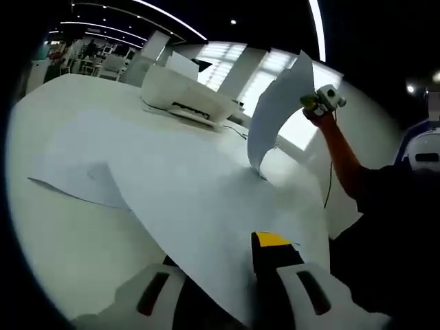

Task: Organize the stack of printing papers by aligning and flattening the scattered papers on the table

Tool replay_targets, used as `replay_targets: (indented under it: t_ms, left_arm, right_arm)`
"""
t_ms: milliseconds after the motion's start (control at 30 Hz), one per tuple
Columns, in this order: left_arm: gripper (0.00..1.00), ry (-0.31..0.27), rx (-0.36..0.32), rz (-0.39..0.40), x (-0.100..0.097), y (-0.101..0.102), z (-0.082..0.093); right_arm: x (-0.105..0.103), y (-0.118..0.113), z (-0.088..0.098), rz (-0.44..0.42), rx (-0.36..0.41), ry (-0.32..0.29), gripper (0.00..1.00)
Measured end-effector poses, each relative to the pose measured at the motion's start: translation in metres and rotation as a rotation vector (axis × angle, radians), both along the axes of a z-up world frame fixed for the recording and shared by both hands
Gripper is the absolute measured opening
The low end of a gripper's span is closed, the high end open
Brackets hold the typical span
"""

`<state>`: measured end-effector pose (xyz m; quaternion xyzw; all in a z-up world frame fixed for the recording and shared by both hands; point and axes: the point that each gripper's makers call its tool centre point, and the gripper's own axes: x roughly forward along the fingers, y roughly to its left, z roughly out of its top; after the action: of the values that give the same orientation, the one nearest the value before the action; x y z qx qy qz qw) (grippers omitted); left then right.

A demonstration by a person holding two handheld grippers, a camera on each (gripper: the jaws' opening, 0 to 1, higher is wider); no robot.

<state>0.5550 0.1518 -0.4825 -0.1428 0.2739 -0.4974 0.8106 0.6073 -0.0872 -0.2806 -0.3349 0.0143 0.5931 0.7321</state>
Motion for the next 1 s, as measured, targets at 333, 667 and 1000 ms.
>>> replay_targets:
  t_ms: [333, 667, 1000]
  left_arm:
    - [0.27, 0.0, -0.001, -0.004, 0.0, 0.0, 0.0]
    - [0.29, -0.005, -0.01, -0.011, -0.001, 0.0, 0.001]
    - [0.31, -0.016, -0.019, -0.025, -0.003, -0.001, 0.002]
  right_arm:
    - [0.002, 0.02, -0.013, 0.044, -0.034, 0.021, 0.0]
    - [0.005, 0.038, -0.024, 0.096, -0.082, 0.041, 0.0]
    - [0.002, 0.054, -0.04, 0.135, -0.115, 0.063, 0.0]
